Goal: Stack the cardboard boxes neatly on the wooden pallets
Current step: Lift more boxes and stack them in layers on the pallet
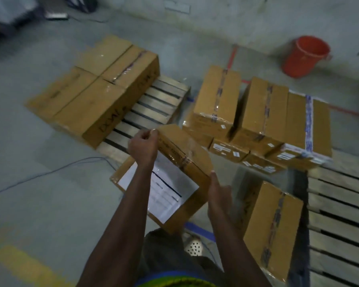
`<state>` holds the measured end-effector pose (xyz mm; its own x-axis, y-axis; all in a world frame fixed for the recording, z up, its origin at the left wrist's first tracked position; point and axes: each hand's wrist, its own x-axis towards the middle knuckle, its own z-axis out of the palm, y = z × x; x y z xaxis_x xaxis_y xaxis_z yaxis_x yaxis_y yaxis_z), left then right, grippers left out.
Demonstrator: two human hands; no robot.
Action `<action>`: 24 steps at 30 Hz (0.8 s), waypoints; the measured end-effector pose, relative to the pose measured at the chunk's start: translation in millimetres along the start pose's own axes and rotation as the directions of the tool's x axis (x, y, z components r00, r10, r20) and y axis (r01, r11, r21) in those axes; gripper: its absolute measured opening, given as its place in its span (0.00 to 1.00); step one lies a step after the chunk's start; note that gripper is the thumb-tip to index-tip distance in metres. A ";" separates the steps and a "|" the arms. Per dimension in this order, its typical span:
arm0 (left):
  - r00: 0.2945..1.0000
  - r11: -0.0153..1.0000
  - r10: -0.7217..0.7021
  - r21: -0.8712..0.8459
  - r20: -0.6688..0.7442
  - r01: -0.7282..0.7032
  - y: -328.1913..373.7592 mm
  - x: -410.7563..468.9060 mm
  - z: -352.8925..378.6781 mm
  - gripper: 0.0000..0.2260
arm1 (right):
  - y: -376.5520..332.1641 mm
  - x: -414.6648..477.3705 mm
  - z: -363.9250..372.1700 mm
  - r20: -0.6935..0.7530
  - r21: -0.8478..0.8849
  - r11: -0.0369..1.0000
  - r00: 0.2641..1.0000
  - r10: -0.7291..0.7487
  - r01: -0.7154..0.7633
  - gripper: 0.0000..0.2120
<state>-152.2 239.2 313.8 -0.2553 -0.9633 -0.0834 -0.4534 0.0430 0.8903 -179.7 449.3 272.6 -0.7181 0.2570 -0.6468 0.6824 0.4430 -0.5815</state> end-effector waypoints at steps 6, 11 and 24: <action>0.996 0.996 0.086 0.032 -0.015 -0.085 6.5 2.4 -82.3 0.14 | 26.7 -54.1 14.2 0.412 0.090 0.945 0.876 0.252 -0.314 0.27; 0.981 0.964 0.176 0.187 0.085 -0.189 -7.2 31.8 -124.7 0.17 | 71.4 -75.1 91.8 0.574 -0.142 0.935 0.742 0.346 -0.326 0.37; 0.946 0.936 0.127 0.280 0.299 -0.214 -83.5 184.4 -184.1 0.15 | 30.2 -201.5 234.5 0.582 -0.173 0.899 0.694 0.424 -0.403 0.26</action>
<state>-4.2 9.2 306.5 -0.5539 -0.8266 -0.0998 -0.6088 0.3203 0.7258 17.7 209.5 269.7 -0.1296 -0.1339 -0.9825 0.8788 0.4434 -0.1764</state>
